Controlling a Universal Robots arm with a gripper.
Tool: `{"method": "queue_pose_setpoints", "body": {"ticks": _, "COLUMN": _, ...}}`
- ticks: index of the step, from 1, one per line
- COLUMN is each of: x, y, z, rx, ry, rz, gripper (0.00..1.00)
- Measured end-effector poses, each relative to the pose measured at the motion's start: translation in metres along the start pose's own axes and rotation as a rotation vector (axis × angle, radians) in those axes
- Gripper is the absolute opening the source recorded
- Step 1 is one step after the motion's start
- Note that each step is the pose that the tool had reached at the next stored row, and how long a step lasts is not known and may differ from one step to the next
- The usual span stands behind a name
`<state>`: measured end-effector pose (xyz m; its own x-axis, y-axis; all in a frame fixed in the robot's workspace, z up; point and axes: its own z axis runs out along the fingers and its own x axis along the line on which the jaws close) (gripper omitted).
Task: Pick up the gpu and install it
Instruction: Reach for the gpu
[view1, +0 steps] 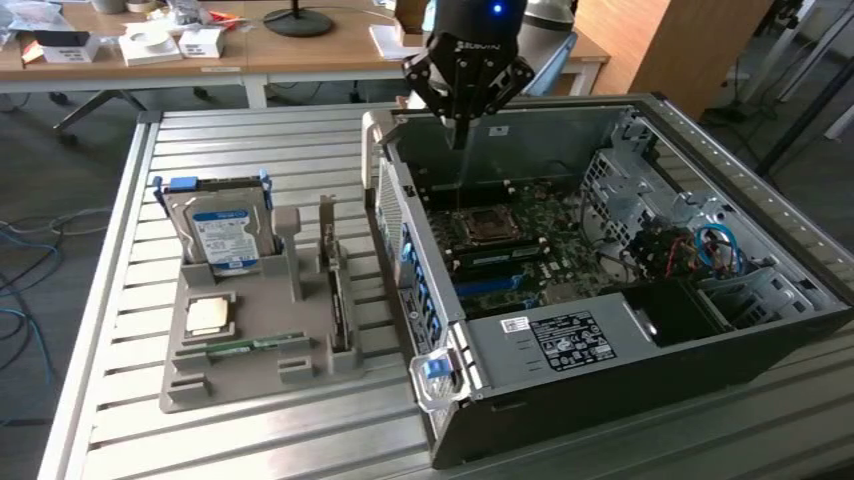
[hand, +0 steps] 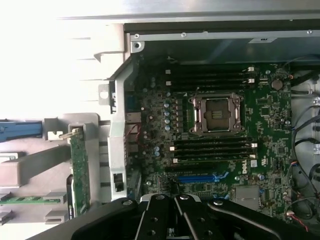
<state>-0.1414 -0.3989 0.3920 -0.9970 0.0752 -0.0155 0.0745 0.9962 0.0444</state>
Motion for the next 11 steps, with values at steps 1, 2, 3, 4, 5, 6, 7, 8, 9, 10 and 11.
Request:
{"method": "queue_pose_setpoints", "body": {"ticks": 1, "x": 0.002, "y": -0.0001, "z": 0.0001, "rx": 0.0000, "ry": 0.0009, "rz": 0.000, "gripper": 0.11}}
{"method": "queue_pose_setpoints", "body": {"ticks": 2, "x": 0.003, "y": -0.0002, "z": 0.0003, "rx": 0.0000, "ry": 0.0018, "rz": 0.000, "gripper": 0.11}}
{"method": "queue_pose_setpoints", "body": {"ticks": 3, "x": 0.005, "y": -0.0004, "z": 0.0003, "rx": 0.0001, "ry": 0.0027, "rz": 0.000, "gripper": 0.11}}
{"method": "queue_pose_setpoints", "body": {"ticks": 4, "x": 0.008, "y": -0.0006, "z": 0.0004, "rx": 0.0001, "ry": 0.0032, "rz": 0.000, "gripper": 0.11}}
{"method": "queue_pose_setpoints", "body": {"ticks": 5, "x": 0.010, "y": -0.0008, "z": 0.0004, "rx": 0.0002, "ry": 0.0038, "rz": 0.000, "gripper": 0.11}}
{"method": "queue_pose_setpoints", "body": {"ticks": 6, "x": 0.013, "y": -0.0010, "z": 0.0005, "rx": 0.0003, "ry": 0.0043, "rz": 0.000, "gripper": 0.11}}
{"method": "queue_pose_setpoints", "body": {"ticks": 7, "x": 0.015, "y": -0.0011, "z": 0.0006, "rx": 0.0003, "ry": 0.0049, "rz": 0.000, "gripper": 0.11}}
{"method": "queue_pose_setpoints", "body": {"ticks": 8, "x": 0.018, "y": -0.0013, "z": 0.0007, "rx": 0.0003, "ry": 0.0054, "rz": 0.000, "gripper": 0.11}}
{"method": "queue_pose_setpoints", "body": {"ticks": 9, "x": 0.021, "y": -0.0015, "z": 0.0007, "rx": 0.0004, "ry": 0.0059, "rz": 0.000, "gripper": 0.11}}
{"method": "queue_pose_setpoints", "body": {"ticks": 10, "x": 0.024, "y": -0.0017, "z": 0.0008, "rx": 0.0005, "ry": 0.0065, "rz": 0.000, "gripper": 0.11}}
{"method": "queue_pose_setpoints", "body": {"ticks": 11, "x": 0.027, "y": -0.0019, "z": 0.0008, "rx": 0.0005, "ry": 0.0071, "rz": 0.000, "gripper": 0.11}}
